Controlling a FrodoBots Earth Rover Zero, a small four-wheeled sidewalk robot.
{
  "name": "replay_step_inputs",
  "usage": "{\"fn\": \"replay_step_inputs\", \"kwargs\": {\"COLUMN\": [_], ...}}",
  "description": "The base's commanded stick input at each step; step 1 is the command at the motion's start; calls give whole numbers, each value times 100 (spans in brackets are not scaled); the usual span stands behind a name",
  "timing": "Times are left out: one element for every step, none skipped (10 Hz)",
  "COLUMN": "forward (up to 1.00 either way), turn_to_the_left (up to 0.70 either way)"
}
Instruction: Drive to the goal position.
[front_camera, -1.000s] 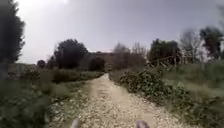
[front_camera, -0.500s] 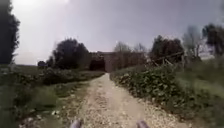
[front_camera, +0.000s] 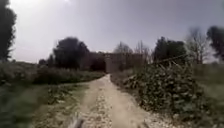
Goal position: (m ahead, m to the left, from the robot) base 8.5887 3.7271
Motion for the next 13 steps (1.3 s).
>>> {"fn": "replay_step_inputs", "kwargs": {"forward": [100,100,100,100,100,100,100,100,100,100,100,100,100], "turn_to_the_left": [0,0,0,0,0,0,0,0,21,34,23,0,0]}}
